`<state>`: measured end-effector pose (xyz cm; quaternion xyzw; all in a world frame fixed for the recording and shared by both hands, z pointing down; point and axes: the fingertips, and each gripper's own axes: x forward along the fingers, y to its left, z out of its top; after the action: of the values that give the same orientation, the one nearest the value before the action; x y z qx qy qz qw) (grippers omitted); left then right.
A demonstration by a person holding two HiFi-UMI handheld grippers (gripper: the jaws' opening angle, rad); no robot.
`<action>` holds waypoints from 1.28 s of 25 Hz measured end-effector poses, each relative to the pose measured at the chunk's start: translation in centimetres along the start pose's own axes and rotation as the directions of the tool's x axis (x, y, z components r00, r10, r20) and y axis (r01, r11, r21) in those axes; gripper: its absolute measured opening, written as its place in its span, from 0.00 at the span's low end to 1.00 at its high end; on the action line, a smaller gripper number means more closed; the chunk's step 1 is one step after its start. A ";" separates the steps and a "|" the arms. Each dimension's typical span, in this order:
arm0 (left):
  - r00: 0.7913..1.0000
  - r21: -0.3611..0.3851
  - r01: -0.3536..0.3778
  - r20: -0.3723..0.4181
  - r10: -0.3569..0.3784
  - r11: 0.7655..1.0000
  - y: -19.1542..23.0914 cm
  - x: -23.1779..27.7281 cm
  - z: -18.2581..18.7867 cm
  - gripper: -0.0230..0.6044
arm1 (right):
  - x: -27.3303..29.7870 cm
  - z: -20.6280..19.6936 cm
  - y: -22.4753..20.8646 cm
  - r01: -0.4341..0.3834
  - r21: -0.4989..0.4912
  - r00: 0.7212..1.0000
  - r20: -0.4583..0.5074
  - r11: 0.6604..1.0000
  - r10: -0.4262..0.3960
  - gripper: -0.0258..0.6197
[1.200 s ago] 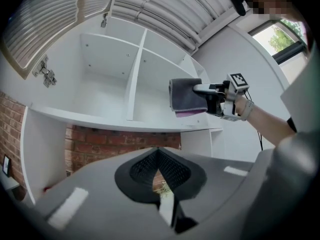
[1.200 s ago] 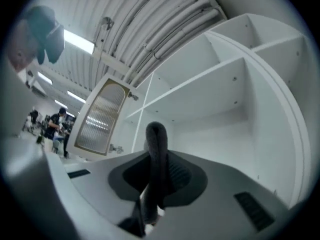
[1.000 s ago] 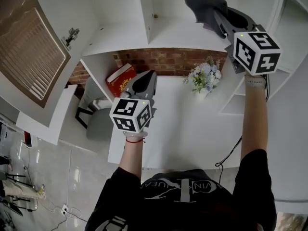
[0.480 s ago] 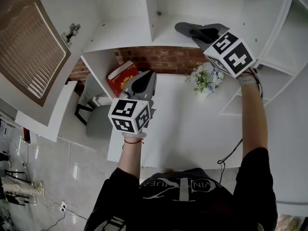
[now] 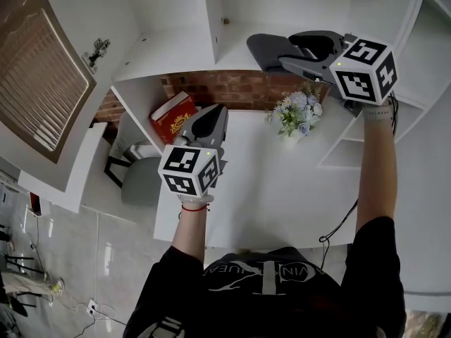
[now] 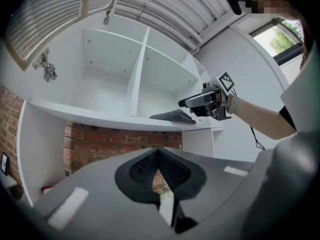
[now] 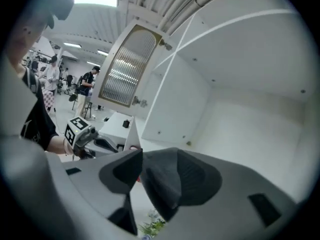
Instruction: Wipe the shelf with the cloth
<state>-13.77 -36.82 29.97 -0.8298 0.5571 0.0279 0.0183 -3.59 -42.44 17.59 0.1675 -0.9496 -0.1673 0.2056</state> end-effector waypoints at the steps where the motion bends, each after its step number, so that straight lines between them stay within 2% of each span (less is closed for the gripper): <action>1: 1.000 0.004 -0.002 0.001 0.002 1.000 0.1 0.1 0.0 0.05 | 0.0 0.2 -0.6 0.032 -0.006 0.999 0.003 0.999 -0.032 0.38; 3: 1.000 0.010 -0.006 0.002 0.006 1.000 0.2 0.2 0.1 0.05 | 0.7 0.2 -1.5 0.086 -0.045 0.996 -0.033 0.995 -0.087 0.32; 5: 1.000 0.013 -0.007 0.002 0.007 1.000 0.4 0.4 0.2 0.05 | 2.0 -0.7 -2.1 0.115 -0.126 0.983 -0.126 0.985 -0.131 0.23; 8: 1.000 0.017 -0.009 0.005 0.009 1.000 0.7 0.6 0.4 0.05 | 4.2 -2.8 -2.3 0.072 -0.226 0.947 -0.291 0.972 -0.138 0.13; 10: 1.000 0.016 -0.010 0.005 0.010 1.000 1.0 0.6 0.4 0.05 | 5.5 -3.4 -2.0 0.027 -0.232 0.930 -0.351 0.972 -0.109 0.07; 20: 1.000 -0.008 -0.021 0.002 0.021 1.000 3.3 1.6 -0.1 0.05 | 12.4 -1.5 -2.4 -0.073 -0.183 0.929 -0.371 0.980 0.000 0.06; 27: 0.999 -0.026 -0.031 -0.013 0.031 0.999 4.8 2.1 -0.4 0.05 | 16.1 -0.7 -3.5 -0.096 -0.181 0.924 -0.381 0.979 0.020 0.06; 32: 0.999 -0.039 -0.036 -0.028 0.035 0.999 5.3 2.6 -0.2 0.05 | 17.7 -0.6 -4.8 -0.084 -0.184 0.916 -0.401 0.979 0.003 0.06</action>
<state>-17.67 -41.21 30.05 -0.8202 0.5714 0.0281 -0.0063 -17.28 -53.73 22.16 0.1557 -0.8700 -0.2186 0.4137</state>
